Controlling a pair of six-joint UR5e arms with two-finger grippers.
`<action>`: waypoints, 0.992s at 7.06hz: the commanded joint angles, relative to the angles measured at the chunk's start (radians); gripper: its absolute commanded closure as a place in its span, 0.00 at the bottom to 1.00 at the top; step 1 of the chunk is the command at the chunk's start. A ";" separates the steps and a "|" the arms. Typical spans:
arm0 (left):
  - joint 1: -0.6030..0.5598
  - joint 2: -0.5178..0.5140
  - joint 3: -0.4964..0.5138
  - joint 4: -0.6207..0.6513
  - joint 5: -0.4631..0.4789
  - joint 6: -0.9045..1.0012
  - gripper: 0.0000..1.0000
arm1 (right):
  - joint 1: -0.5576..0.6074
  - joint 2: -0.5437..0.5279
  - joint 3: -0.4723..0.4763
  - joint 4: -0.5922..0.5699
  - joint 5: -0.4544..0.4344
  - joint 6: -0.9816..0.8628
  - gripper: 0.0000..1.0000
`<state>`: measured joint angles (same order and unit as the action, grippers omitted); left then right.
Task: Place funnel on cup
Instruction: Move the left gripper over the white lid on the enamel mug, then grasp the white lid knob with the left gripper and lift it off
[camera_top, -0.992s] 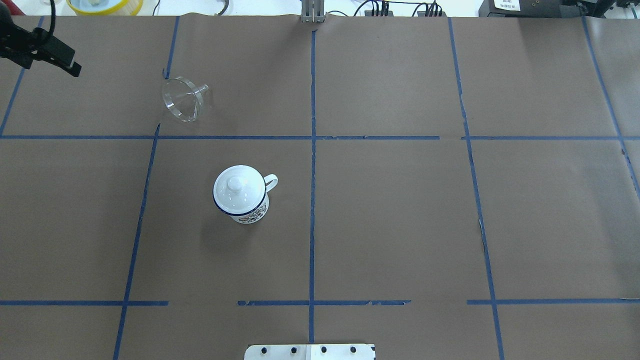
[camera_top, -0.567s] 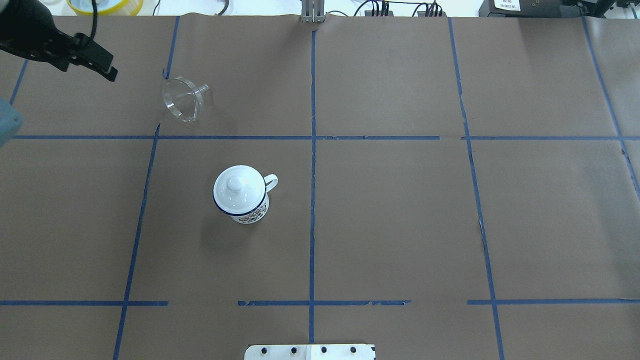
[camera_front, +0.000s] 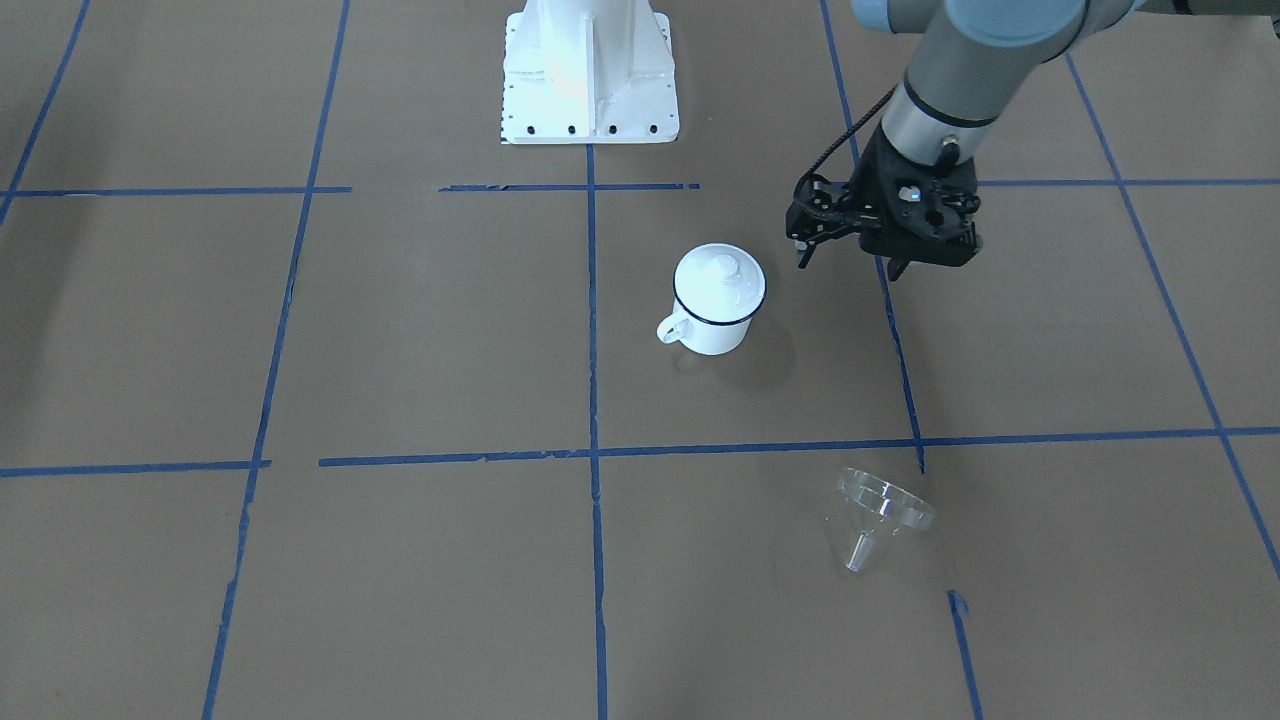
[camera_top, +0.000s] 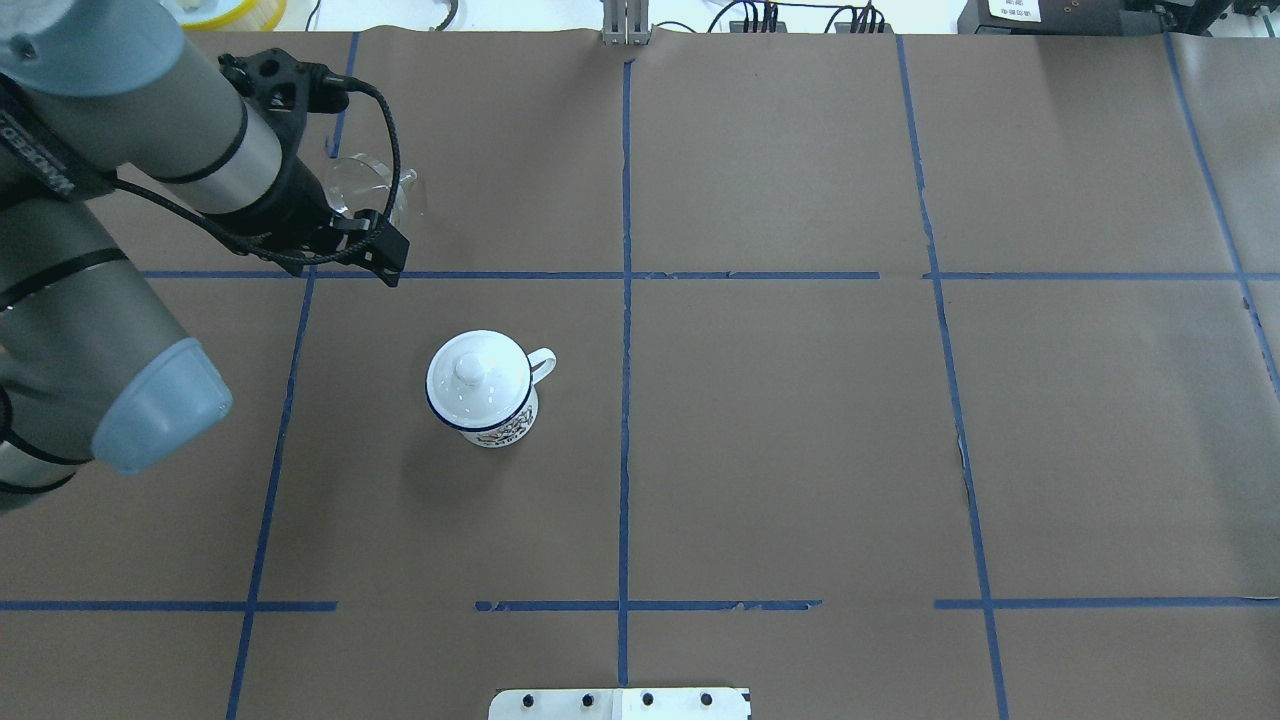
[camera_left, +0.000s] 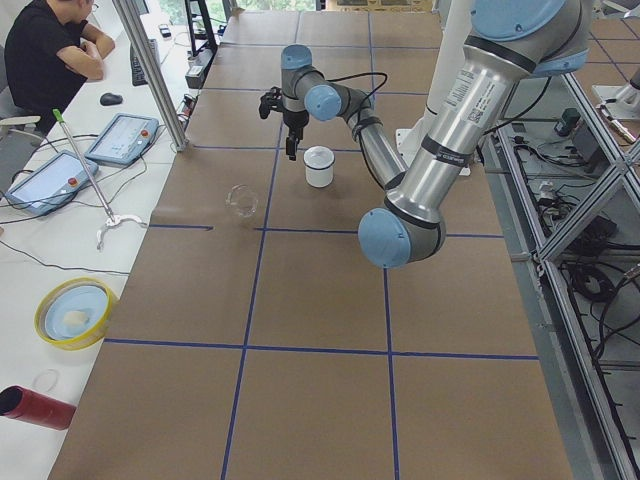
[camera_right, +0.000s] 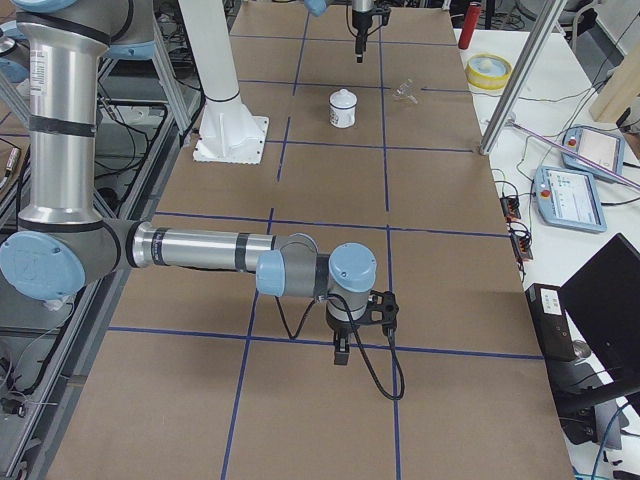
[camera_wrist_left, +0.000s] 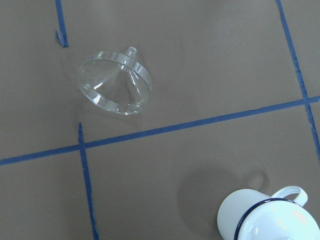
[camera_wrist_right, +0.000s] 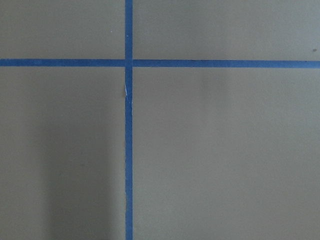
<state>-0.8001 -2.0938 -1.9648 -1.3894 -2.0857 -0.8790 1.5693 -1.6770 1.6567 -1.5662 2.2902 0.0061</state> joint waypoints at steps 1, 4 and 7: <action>0.099 -0.046 0.030 0.001 0.041 -0.138 0.00 | 0.000 -0.001 0.000 0.000 0.000 0.000 0.00; 0.167 -0.100 0.118 -0.003 0.108 -0.198 0.07 | 0.000 0.000 0.000 0.000 0.000 0.000 0.00; 0.191 -0.098 0.123 -0.005 0.107 -0.198 0.25 | 0.000 -0.001 0.000 0.000 0.000 0.000 0.00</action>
<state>-0.6157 -2.1908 -1.8446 -1.3941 -1.9777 -1.0765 1.5693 -1.6774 1.6567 -1.5662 2.2902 0.0061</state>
